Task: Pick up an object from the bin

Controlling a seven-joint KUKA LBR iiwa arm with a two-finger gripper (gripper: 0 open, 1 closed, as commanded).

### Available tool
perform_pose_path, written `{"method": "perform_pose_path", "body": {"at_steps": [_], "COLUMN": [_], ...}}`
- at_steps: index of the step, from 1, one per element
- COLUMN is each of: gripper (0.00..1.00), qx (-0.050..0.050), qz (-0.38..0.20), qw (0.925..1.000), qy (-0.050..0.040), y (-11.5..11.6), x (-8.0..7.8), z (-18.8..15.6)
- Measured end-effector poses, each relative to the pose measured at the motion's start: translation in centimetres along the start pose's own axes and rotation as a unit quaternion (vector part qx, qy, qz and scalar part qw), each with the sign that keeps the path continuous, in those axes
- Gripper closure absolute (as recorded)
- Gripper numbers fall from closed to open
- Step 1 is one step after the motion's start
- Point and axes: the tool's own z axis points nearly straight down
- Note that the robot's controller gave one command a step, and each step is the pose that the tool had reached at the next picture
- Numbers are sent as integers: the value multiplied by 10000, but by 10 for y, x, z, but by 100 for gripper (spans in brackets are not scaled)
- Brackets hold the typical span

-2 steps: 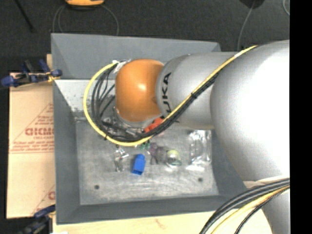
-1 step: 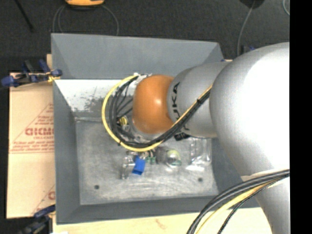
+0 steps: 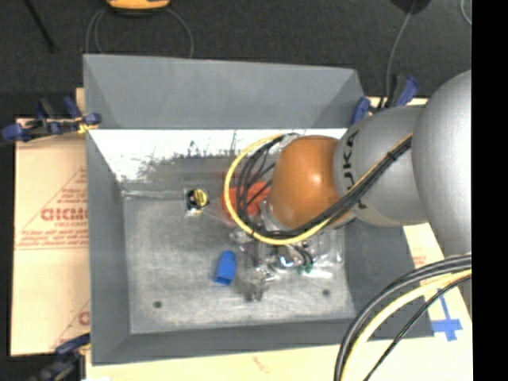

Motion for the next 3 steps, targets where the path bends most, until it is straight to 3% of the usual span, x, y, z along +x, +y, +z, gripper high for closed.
{"method": "perform_pose_path", "body": {"at_steps": [1, 2, 3], "gripper": [0, 0, 0], "qx": [-5, -20, -1], "qz": [709, 624, -791], "qw": [9975, 9980, 9969], "qy": [9, 24, -38], "y": [63, 39, 32], "x": [-25, -35, 2], "z": [3, 3, 1]}}
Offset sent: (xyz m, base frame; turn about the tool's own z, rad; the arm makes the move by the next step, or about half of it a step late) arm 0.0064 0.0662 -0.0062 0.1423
